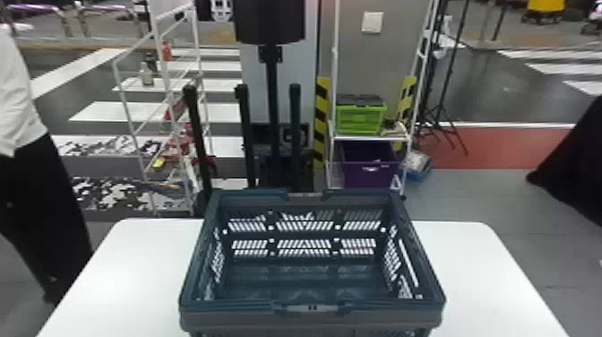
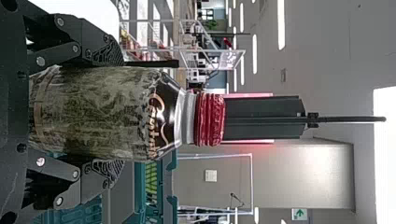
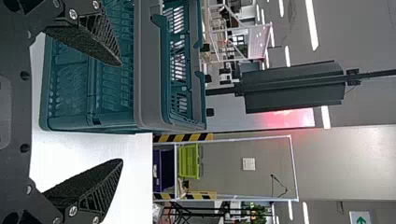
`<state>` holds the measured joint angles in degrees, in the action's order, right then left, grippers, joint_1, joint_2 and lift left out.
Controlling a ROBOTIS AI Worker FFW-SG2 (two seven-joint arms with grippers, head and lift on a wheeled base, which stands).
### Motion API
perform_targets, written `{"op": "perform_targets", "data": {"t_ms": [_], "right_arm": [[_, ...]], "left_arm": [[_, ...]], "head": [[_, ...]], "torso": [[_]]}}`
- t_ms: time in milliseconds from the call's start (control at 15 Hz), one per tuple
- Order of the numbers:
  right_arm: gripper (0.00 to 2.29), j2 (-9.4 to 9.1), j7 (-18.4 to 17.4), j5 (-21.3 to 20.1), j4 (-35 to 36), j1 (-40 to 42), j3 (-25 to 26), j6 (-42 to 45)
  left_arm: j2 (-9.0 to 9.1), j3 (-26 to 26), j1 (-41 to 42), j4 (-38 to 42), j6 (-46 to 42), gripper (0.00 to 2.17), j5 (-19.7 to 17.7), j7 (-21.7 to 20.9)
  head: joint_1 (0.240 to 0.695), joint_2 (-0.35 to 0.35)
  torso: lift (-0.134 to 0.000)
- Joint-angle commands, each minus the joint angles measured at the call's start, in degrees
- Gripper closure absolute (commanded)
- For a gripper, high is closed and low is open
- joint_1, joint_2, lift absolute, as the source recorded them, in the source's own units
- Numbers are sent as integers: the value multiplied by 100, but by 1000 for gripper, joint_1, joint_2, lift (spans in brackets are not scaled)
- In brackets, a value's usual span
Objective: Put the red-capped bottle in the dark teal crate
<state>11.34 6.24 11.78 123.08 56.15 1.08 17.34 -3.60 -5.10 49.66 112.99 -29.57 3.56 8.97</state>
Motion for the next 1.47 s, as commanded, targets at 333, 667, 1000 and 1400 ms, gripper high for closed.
{"op": "perform_targets", "data": {"t_ms": [333, 667, 1000, 1400], "right_arm": [[151, 0, 0, -9, 6, -7, -2, -25], [151, 0, 0, -9, -3, -16, -2, -61], [151, 18, 0, 0, -3, -7, 6, -78], [151, -35, 0, 18, -3, 19, 24, -96]], "left_arm": [[0, 0, -17, -14, 0, 1912, -22, 0], [-9, 35, -9, 109, 18, 1909, -13, 0], [-79, 510, -211, 1384, 1459, 1909, -92, -211], [-264, 958, -2215, 2878, 5871, 1909, -180, -1468]], "head": [[499, 0], [499, 0], [499, 0], [499, 0]], "torso": [[0], [0], [0], [0]]}}
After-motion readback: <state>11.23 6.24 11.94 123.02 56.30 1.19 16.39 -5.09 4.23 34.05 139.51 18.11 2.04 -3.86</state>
